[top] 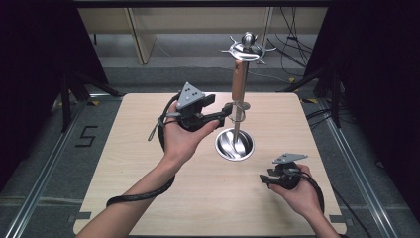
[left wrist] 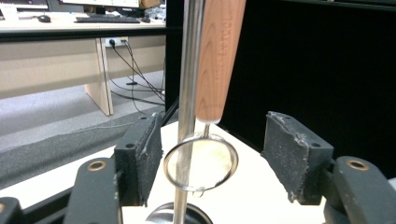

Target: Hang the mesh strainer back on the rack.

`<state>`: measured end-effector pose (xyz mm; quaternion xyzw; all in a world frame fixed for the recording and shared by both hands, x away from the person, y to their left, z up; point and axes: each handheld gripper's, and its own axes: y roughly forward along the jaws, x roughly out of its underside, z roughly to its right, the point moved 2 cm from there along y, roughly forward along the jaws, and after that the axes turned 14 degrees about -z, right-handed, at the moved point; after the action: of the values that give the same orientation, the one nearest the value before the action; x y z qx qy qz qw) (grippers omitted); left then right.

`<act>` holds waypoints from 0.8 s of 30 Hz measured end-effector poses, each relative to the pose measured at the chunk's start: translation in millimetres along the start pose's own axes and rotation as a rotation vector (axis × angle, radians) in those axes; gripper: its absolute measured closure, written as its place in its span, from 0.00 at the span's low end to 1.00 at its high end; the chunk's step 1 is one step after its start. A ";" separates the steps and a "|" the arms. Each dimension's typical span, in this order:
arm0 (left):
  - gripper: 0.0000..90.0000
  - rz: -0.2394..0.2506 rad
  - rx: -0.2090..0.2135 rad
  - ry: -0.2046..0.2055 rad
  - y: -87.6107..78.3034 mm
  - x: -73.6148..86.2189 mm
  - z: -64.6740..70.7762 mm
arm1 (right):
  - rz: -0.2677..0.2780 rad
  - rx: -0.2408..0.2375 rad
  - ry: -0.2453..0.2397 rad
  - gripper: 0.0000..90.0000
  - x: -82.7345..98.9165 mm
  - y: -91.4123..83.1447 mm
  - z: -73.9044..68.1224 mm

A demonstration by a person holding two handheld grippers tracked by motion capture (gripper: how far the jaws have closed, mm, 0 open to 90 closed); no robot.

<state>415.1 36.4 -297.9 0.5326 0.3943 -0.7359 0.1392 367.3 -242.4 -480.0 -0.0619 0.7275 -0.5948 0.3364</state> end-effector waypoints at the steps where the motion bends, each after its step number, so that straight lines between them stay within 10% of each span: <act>1: 0.38 0.000 0.000 0.000 0.0 0.0 0.0 | 0.000 0.000 0.000 0.65 0.0 0.0 0.0; 19: 0.36 -0.083 -0.061 -0.035 -41.4 54.2 -44.2 | 0.015 -0.001 0.009 0.65 -0.7 1.8 -0.4; 24: 0.36 -0.139 -0.089 -0.053 -42.1 94.9 -61.6 | 0.034 0.002 0.025 0.65 0.4 4.0 -0.7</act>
<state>393.0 129.1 -371.9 0.4774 0.4587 -0.7395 0.1215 367.8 -240.9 -483.7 -0.0418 0.7319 -0.5904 0.3377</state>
